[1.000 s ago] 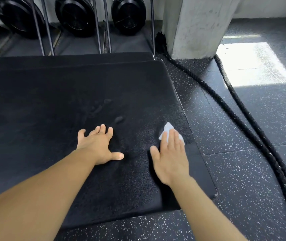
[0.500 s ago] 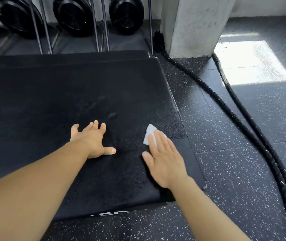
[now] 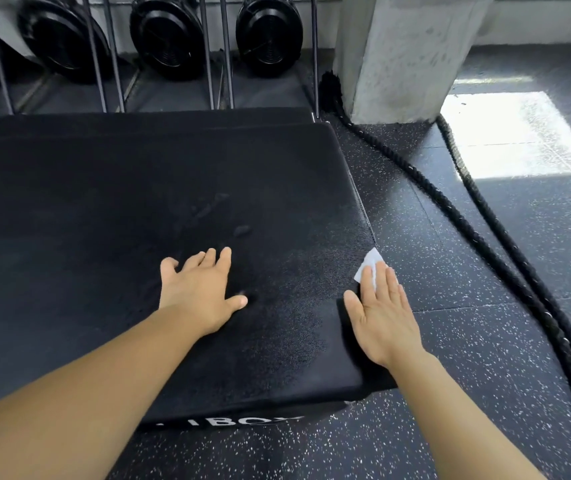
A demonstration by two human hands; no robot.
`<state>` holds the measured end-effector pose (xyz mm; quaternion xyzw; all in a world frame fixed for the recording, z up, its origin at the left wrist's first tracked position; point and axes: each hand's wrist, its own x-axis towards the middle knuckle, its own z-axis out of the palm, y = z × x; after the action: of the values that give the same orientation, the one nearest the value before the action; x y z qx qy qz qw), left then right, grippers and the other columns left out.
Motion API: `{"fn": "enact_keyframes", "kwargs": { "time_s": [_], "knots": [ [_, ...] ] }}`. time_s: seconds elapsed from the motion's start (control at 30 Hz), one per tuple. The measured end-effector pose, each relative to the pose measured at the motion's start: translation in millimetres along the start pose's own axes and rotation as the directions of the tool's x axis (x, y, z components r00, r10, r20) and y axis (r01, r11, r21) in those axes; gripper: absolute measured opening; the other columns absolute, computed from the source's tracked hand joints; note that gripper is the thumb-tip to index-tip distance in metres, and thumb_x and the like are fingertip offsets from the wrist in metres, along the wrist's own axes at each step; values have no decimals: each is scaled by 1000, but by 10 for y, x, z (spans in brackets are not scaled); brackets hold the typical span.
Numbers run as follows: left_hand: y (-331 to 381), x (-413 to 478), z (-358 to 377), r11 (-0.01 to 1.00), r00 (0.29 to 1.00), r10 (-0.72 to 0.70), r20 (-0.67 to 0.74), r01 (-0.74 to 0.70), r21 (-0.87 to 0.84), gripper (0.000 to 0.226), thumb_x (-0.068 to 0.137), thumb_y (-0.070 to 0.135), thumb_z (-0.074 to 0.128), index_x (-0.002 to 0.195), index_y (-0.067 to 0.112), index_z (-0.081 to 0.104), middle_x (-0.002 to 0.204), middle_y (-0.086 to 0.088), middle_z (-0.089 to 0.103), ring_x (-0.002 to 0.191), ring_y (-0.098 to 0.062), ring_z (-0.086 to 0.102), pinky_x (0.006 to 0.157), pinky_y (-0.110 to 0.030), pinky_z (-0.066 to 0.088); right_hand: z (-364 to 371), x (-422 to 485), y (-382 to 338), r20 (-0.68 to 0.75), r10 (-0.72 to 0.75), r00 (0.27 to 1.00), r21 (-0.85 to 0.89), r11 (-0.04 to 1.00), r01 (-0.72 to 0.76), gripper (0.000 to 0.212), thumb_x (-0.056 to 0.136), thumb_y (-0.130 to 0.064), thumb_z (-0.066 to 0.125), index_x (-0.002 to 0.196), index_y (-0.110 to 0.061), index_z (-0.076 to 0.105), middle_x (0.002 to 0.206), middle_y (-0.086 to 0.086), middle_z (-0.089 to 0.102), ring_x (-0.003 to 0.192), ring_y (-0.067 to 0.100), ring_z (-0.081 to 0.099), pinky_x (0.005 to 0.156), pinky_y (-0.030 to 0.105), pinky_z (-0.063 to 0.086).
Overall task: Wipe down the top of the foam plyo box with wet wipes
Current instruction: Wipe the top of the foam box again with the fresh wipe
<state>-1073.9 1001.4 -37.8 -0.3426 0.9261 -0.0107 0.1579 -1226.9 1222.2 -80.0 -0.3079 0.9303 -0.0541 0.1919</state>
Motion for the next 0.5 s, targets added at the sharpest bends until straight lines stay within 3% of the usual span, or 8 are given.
{"fn": "enact_keyframes", "kwargs": {
  "time_s": [0.1, 0.23, 0.5],
  "knots": [
    [-116, -119, 15, 997, 1000, 5, 31, -2, -74, 90, 85, 72, 42, 154, 29, 4, 162, 3, 13, 146, -14, 20, 111, -44, 10, 33, -32, -185, -5, 13, 1000, -9, 1000, -13, 71, 103, -52, 6, 156, -10, -15, 163, 12, -23, 149, 23, -24, 121, 36, -15],
    [-230, -283, -48, 999, 986, 43, 163, -38, -34, 107, 71, 82, 49, 154, 31, 4, 162, 0, 8, 146, -13, 19, 111, -45, 7, 117, -166, -515, -13, -73, 997, -21, 997, 73, 72, 104, -51, 8, 156, -7, -14, 162, 16, -22, 150, 26, -23, 121, 40, -14],
    [-278, -499, 70, 999, 950, 28, 310, -41, 35, 122, 64, 82, 59, 153, 33, -8, 162, -4, -8, 150, -14, -1, 113, -47, 3, 370, -420, -1181, 84, -428, 900, -97, 895, 435, 70, 105, -48, 13, 157, -7, -12, 162, 14, -22, 148, 24, -27, 119, 37, -20]
  ]
}}
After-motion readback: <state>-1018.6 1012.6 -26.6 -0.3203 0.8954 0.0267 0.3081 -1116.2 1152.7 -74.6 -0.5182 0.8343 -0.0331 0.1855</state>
